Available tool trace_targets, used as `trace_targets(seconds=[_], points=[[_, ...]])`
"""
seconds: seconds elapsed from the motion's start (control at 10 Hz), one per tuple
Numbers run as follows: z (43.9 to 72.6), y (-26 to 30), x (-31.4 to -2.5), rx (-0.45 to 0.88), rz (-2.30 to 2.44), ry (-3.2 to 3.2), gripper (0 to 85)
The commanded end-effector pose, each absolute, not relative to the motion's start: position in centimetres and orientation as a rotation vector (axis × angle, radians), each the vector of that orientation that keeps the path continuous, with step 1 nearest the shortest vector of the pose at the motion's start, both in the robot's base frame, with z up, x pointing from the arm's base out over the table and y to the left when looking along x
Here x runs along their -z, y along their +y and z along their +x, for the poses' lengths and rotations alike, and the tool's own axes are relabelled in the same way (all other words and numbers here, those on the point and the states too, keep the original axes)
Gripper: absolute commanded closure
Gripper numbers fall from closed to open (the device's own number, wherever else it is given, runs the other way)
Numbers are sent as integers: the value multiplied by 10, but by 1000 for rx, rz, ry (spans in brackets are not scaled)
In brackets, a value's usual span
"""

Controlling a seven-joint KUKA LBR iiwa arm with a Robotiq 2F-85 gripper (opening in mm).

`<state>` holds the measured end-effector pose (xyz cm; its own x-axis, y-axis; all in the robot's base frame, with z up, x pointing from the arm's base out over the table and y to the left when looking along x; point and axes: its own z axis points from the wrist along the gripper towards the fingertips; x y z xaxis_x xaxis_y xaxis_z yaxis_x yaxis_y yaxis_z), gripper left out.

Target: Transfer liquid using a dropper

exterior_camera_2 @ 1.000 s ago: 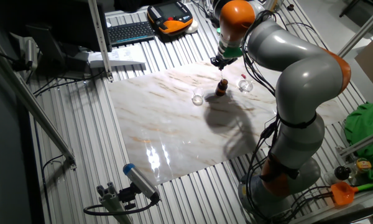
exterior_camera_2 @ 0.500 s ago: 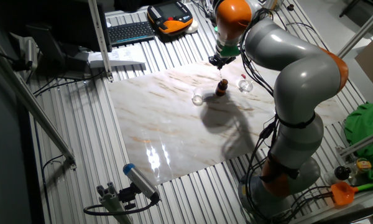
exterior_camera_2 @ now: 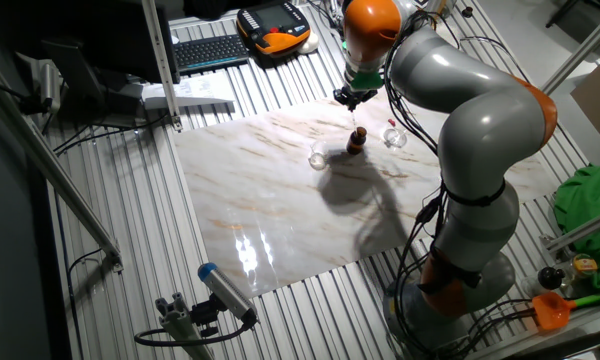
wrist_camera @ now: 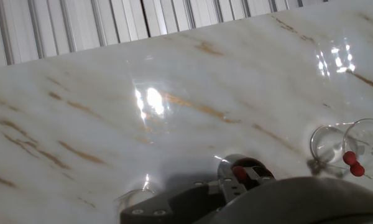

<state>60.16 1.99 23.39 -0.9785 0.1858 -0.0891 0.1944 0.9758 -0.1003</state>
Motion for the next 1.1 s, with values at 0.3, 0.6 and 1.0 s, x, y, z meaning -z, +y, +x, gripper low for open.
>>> trace_targets(seconds=[0.3, 0.6, 1.0], points=[[605, 28, -239, 159, 324, 3053, 680], [606, 41, -241, 168, 368, 3048, 680], [607, 52, -241, 163, 412, 3048, 680]])
